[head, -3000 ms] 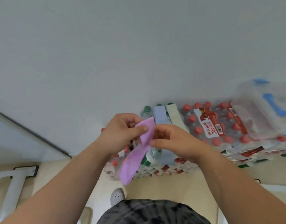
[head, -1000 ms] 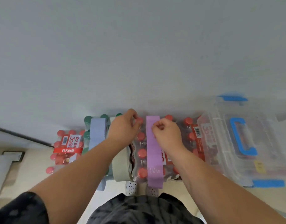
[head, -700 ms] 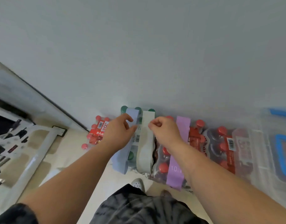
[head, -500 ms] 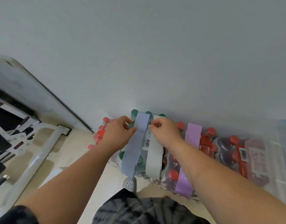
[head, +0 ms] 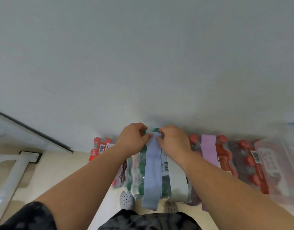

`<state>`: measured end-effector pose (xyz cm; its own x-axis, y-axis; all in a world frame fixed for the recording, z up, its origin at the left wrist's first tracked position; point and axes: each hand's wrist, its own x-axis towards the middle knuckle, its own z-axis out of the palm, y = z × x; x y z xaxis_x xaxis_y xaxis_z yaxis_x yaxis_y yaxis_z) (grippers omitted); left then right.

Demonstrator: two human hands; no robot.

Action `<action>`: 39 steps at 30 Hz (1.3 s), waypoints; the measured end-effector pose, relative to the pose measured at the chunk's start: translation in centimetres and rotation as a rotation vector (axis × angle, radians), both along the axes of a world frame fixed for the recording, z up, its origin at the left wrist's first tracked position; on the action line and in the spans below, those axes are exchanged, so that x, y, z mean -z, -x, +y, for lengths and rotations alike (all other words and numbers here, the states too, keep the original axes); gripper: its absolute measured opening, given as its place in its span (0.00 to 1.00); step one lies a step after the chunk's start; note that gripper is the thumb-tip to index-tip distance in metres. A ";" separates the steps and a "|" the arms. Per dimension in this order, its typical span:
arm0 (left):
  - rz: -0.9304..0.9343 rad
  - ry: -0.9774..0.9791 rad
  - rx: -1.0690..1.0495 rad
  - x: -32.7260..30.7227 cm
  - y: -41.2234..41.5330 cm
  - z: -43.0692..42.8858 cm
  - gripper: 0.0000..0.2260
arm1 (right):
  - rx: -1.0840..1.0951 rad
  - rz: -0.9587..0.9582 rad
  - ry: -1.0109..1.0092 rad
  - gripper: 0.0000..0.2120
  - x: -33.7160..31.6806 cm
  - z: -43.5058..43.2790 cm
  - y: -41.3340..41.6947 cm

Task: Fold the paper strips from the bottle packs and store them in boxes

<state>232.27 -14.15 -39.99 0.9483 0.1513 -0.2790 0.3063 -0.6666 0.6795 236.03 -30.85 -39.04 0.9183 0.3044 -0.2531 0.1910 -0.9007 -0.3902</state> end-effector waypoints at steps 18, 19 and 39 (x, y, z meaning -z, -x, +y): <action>-0.088 0.271 0.213 -4.3 2.9 0.9 0.07 | 0.111 0.122 -0.396 0.07 -5.3 -2.4 5.1; -0.106 0.320 0.204 -5.0 3.6 0.6 0.07 | 0.127 0.129 -0.443 0.05 -5.8 -3.0 5.9; -0.296 0.758 -0.026 -17.0 20.3 -17.9 0.02 | 0.066 0.015 -1.038 0.06 -15.7 -19.5 21.2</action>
<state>211.95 -32.08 -22.94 0.9976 0.0445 -0.0528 0.0523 0.0120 0.9986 214.83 -50.33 -23.38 0.9401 0.3280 0.0928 0.1417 -0.1286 -0.9815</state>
